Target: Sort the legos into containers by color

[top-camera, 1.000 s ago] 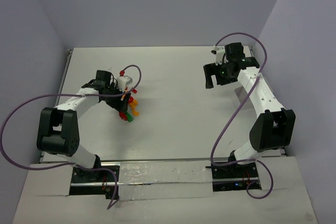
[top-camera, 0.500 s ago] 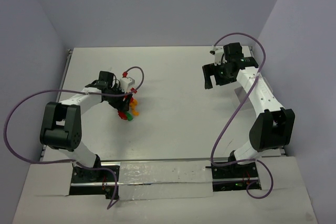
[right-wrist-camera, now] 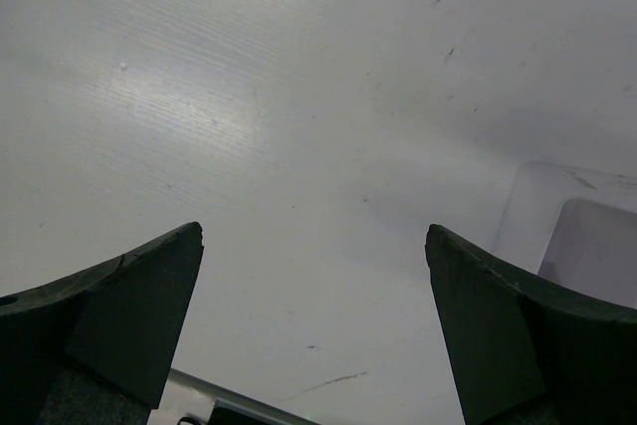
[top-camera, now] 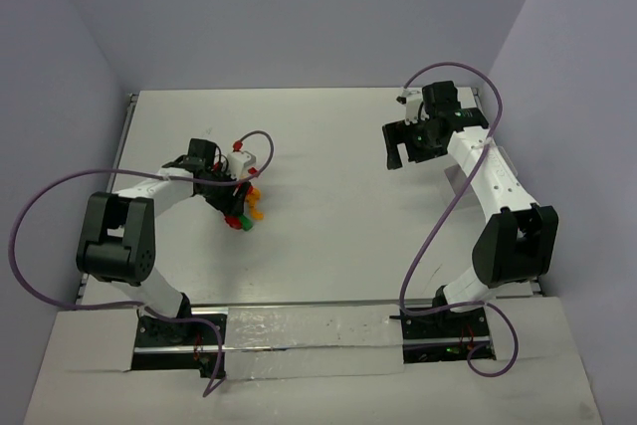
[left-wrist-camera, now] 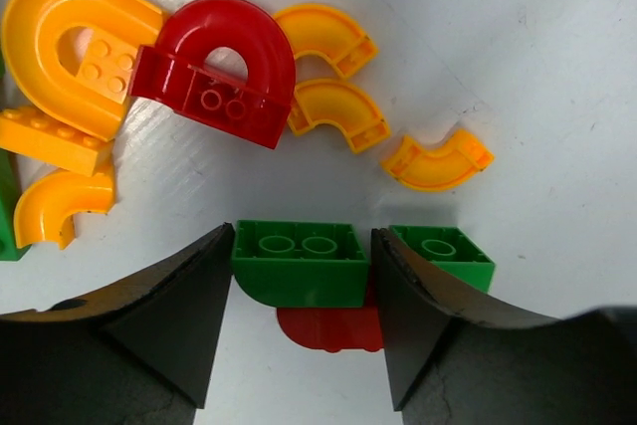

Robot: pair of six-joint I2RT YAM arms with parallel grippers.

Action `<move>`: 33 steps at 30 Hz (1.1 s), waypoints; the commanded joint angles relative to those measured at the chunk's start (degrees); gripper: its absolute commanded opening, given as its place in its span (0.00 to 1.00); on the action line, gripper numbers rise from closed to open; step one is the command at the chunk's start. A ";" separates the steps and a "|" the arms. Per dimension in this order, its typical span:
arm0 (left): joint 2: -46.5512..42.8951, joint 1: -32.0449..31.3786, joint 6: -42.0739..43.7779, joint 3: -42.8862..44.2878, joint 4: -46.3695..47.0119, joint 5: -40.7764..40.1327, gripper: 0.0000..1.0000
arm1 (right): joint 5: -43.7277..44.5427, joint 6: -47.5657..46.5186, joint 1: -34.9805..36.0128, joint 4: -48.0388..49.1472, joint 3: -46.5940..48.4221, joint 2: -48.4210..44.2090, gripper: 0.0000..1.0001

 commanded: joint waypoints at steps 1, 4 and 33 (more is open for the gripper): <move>-1.67 -0.20 0.32 -0.61 -0.38 -0.11 0.61 | 0.10 1.05 0.74 1.24 0.58 0.19 1.00; -1.23 -0.18 -0.57 0.24 -1.06 -0.46 0.51 | -0.37 2.05 1.26 1.78 0.68 -0.14 1.00; -10.88 -14.82 -22.95 14.42 0.87 -2.92 0.11 | -35.50 25.86 22.80 23.57 4.64 11.23 0.95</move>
